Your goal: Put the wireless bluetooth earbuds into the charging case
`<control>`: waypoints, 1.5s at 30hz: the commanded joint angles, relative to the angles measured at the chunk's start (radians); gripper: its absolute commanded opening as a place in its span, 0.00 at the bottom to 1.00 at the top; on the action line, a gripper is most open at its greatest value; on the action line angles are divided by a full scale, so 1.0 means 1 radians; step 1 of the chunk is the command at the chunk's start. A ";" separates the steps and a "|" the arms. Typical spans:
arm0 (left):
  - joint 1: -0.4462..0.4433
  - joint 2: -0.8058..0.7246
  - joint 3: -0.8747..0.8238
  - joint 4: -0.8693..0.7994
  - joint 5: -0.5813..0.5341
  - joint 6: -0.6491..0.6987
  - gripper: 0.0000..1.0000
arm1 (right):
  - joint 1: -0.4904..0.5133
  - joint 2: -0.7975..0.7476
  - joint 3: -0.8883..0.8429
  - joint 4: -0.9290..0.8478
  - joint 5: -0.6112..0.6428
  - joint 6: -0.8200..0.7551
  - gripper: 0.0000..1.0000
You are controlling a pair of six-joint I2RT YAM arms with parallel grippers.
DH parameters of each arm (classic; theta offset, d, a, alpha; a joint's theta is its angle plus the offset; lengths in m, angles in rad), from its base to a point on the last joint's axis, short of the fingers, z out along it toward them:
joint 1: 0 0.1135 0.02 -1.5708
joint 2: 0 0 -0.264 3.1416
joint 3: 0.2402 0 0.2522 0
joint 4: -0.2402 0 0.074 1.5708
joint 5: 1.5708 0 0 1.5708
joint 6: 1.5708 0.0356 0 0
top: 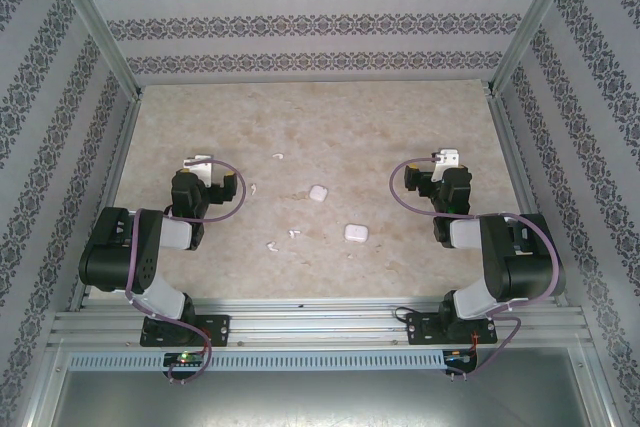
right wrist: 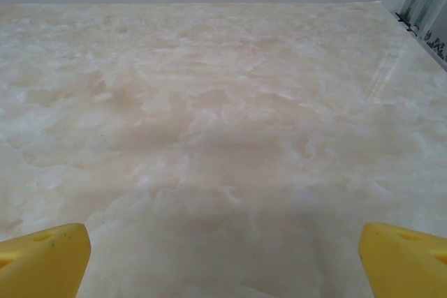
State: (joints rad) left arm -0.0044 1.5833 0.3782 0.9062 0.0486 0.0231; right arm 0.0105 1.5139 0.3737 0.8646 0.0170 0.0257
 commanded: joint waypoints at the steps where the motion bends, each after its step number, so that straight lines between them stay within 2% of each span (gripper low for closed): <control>1: 0.009 -0.009 0.020 -0.001 -0.022 -0.022 1.00 | 0.001 -0.023 0.021 -0.004 -0.051 -0.021 0.98; 4: 0.010 -0.071 0.066 -0.143 -0.042 -0.030 1.00 | 0.013 -0.085 0.046 -0.102 -0.046 -0.031 0.98; 6: 0.010 -0.119 0.120 -0.292 -0.061 -0.047 1.00 | 0.021 -0.140 0.092 -0.261 -0.027 -0.016 0.98; 9: 0.009 -0.183 0.193 -0.473 -0.062 -0.086 1.00 | 0.031 -0.210 0.202 -0.554 -0.001 0.089 0.98; 13: 0.009 -0.248 0.246 -0.641 -0.097 -0.234 1.00 | 0.114 -0.253 0.339 -0.905 0.066 0.147 0.98; 15: 0.010 -0.277 0.292 -0.761 -0.055 -0.247 1.00 | 0.163 -0.268 0.385 -1.037 0.078 0.172 0.98; 17: 0.009 -0.299 0.337 -0.885 0.057 -0.193 1.00 | 0.210 -0.274 0.427 -1.167 0.089 0.240 0.98; 23: 0.007 -0.344 0.343 -1.032 0.217 -0.217 1.00 | 0.398 -0.220 0.503 -1.458 0.024 0.499 0.98; 27: -0.039 -0.304 0.372 -1.151 0.276 -0.244 0.92 | 0.528 -0.124 0.546 -1.567 0.017 0.631 0.98; 31: -0.155 -0.259 0.389 -1.217 0.236 -0.241 0.89 | 0.599 -0.001 0.606 -1.614 -0.004 0.694 0.98; 37: -0.316 -0.209 0.408 -1.208 0.203 -0.247 0.86 | 0.644 0.123 0.669 -1.624 -0.044 0.723 0.98; 45: -0.375 -0.164 0.407 -1.153 0.218 -0.257 0.86 | 0.656 0.205 0.714 -1.629 -0.033 0.723 0.95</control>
State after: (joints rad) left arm -0.3668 1.4044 0.7620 -0.2565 0.2623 -0.2180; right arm 0.6575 1.6955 1.0599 -0.7303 -0.0174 0.7311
